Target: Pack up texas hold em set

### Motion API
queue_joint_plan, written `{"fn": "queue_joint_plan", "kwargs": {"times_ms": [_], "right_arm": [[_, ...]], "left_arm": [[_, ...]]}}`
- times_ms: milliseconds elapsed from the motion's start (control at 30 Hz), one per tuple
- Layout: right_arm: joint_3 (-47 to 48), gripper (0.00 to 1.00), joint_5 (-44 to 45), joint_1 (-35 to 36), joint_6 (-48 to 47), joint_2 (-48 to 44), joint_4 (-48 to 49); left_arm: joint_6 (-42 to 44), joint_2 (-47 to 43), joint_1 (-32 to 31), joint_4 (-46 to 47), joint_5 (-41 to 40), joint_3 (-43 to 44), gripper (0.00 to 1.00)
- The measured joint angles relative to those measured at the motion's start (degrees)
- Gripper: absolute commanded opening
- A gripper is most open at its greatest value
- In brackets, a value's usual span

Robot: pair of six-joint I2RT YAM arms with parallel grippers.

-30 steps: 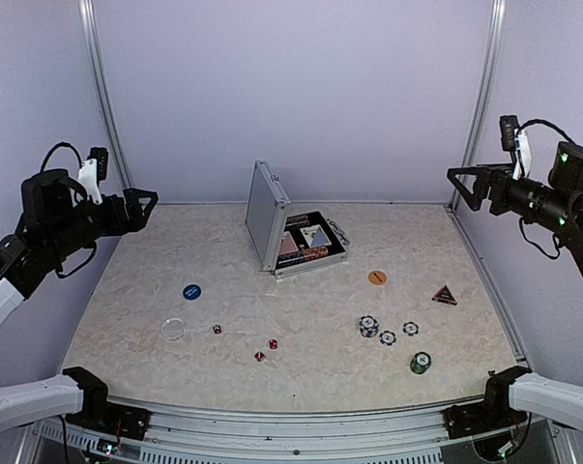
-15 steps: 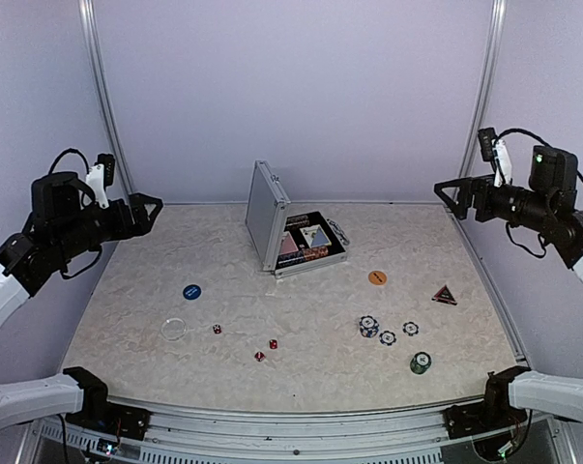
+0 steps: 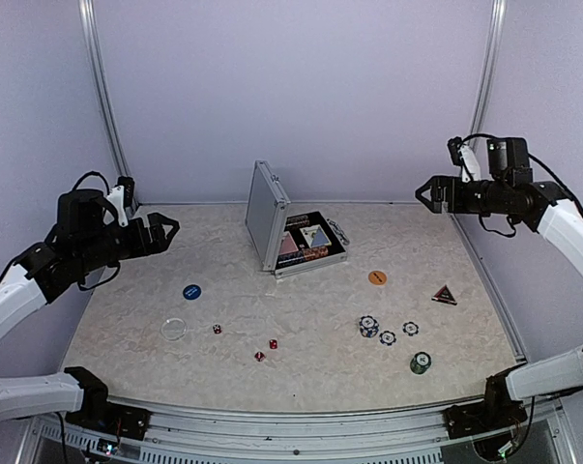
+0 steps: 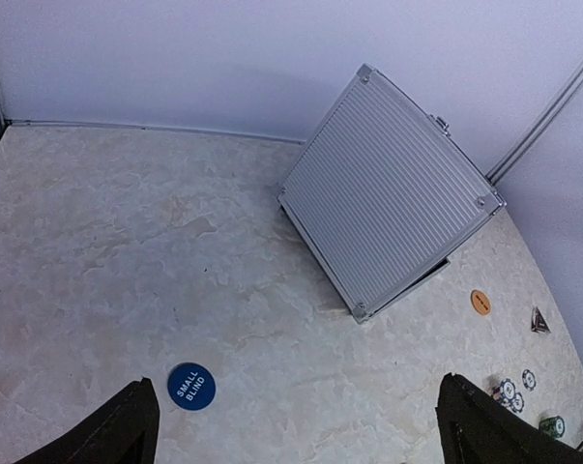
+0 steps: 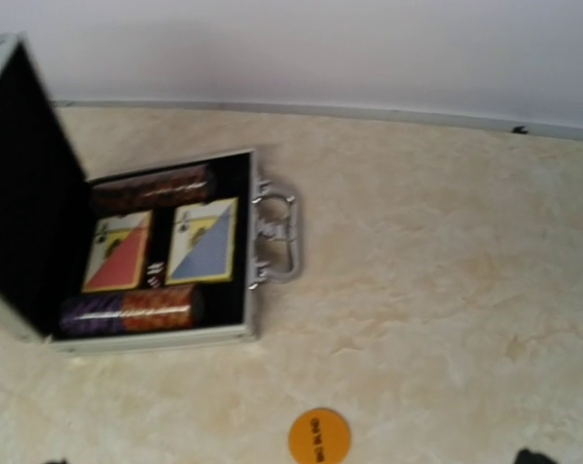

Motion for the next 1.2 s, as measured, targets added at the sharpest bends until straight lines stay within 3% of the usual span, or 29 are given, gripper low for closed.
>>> {"fn": "queue_joint_plan", "kwargs": {"times_ms": [433, 833, 1200], "right_arm": [[8.8, 1.0, 8.4, 4.5, 2.3, 17.2, 2.0], [17.2, 0.99, -0.3, 8.0, 1.4, 34.8, 9.5], [23.9, 0.71, -7.1, 12.0, -4.4, 47.4, 11.7]], "left_arm": [[-3.6, 1.5, -2.4, 3.5, 0.2, -1.7, 0.99], [-4.6, 1.2, -4.8, 4.2, -0.1, -3.3, 0.99], [-5.0, 0.5, -6.2, 4.2, -0.7, -3.5, 0.99]]}}
